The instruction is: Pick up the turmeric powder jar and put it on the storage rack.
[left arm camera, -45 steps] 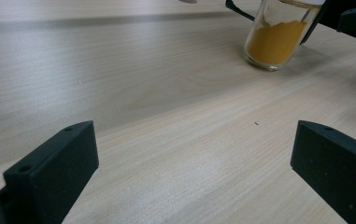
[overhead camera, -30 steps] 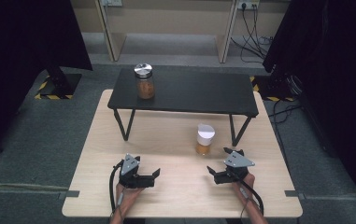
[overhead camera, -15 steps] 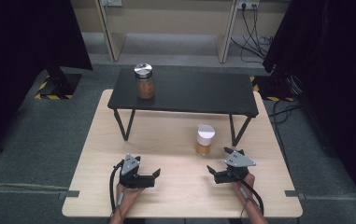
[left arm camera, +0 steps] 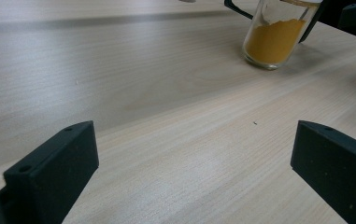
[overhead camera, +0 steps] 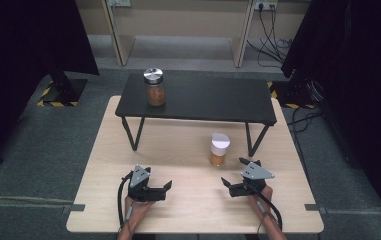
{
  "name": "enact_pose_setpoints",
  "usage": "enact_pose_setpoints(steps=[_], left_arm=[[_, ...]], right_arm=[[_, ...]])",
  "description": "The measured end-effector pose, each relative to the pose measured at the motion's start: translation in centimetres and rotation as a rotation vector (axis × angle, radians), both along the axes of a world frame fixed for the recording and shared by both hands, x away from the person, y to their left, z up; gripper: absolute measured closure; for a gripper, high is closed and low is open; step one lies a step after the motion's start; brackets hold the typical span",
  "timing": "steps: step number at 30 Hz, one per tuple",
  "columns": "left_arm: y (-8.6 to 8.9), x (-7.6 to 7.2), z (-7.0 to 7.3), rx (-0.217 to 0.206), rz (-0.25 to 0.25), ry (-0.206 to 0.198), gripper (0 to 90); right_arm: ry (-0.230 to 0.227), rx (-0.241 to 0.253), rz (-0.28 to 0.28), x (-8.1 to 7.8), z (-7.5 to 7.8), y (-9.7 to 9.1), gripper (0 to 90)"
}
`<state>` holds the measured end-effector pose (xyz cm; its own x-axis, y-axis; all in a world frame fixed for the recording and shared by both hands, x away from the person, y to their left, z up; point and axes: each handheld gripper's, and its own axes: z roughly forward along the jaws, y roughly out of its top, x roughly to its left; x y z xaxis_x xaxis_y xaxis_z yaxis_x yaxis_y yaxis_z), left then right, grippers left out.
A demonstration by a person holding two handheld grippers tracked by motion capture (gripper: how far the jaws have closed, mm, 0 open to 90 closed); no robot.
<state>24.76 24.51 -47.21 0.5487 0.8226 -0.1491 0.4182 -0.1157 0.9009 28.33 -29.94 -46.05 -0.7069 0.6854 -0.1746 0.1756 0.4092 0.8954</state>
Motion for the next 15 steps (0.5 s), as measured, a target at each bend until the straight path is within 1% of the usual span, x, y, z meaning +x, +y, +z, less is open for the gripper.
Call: enact_pose_setpoints(steps=[3,8,9,10,11,13,15], left_arm=[[-0.01,0.01,-0.01,-0.001,-0.001,0.0,0.1],[0.0,0.03,0.0,-0.002,-0.001,0.001,0.1],[0.0,0.03,0.0,-0.002,-0.001,0.001,0.1],[0.0,0.04,-0.01,-0.002,-0.002,0.001,0.1],[0.01,0.06,-0.01,-0.003,-0.003,0.001,0.1],[0.01,0.07,-0.01,-0.003,-0.004,0.001,0.1],[0.0,0.08,-0.01,-0.001,-0.006,0.0,0.1]], right_arm=[[0.001,0.002,-0.002,0.01,0.0,-0.02,0.5],[0.006,0.032,-0.015,0.1,-0.16,-0.28,0.6],[0.006,0.032,-0.015,0.1,-0.16,-0.28,0.6],[0.008,0.042,-0.019,0.15,-0.22,-0.29,0.6],[0.026,0.067,-0.021,0.56,-0.31,-0.43,0.6],[0.012,0.073,-0.04,0.47,-0.53,-0.18,0.7],[0.008,0.077,-0.041,0.48,-0.62,-0.17,0.7]])
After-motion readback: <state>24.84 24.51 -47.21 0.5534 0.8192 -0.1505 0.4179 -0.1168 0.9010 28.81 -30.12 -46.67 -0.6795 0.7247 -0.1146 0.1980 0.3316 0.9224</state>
